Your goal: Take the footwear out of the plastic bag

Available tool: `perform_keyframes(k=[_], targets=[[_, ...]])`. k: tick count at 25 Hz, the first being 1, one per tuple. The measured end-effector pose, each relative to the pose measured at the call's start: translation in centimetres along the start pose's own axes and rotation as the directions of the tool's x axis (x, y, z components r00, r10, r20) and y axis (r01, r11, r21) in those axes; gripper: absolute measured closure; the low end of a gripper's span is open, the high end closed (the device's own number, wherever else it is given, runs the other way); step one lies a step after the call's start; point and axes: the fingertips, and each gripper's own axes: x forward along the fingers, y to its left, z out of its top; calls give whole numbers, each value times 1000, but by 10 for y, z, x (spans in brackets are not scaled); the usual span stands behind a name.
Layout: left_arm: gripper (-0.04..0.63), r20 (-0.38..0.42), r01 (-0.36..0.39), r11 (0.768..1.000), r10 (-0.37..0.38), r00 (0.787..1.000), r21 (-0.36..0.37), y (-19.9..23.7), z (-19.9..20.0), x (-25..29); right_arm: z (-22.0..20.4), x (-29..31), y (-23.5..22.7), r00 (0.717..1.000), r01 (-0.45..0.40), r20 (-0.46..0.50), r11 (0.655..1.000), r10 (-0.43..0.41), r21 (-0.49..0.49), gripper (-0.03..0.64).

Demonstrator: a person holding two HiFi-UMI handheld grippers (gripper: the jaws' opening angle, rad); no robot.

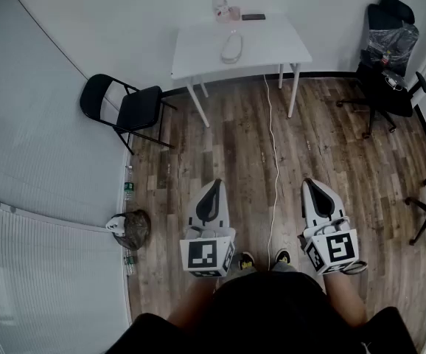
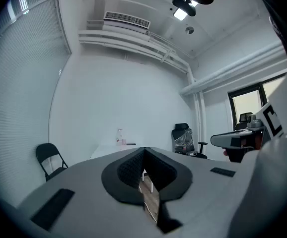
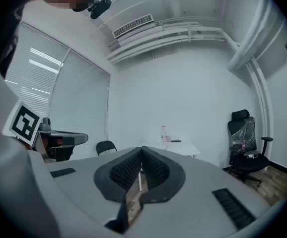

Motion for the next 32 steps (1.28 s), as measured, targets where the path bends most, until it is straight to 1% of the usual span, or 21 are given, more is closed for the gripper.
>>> perform_keyframes(k=[4, 9, 13, 16, 19, 21, 25, 28, 32], targets=[[574, -6, 20, 1000, -20, 1000, -9, -2, -1, 7, 5, 4, -3, 1000, 1, 11, 1000, -1, -10, 598], [574, -5, 20, 1000, -20, 1000, -5, -1, -2, -2, 4, 0, 5, 1000, -7, 10, 1000, 7, 5, 598], [574, 9, 13, 1000, -13, 1000, 8, 12, 2, -7, 8, 2, 14, 999, -18, 40, 1000, 17, 16, 598], [574, -1, -5, 1000, 5, 1000, 10, 24, -6, -13, 3, 3, 19, 999, -19, 32, 999, 18, 34, 598], [574, -12, -14, 1000, 14, 1000, -7, 36, -13, -19, -1, 3, 27, 1000, -17, 23, 998, 16, 57, 598], [574, -16, -11, 1000, 11, 1000, -10, 41, -16, -24, -3, 3, 34, 1000, -16, 16, 998, 15, 60, 598], [574, -5, -1, 1000, 1, 1000, -8, 54, -15, -31, 1, 6, 50, 999, -28, 37, 998, 26, 61, 598], [574, 18, 10, 1000, -10, 1000, -9, 67, -14, -38, -2, 10, 64, 999, -8, 42, 999, 6, 38, 598], [574, 22, 35, 999, -35, 999, 8, 79, -13, -44, -2, 10, 79, 999, 14, 37, 999, -15, 44, 597]])
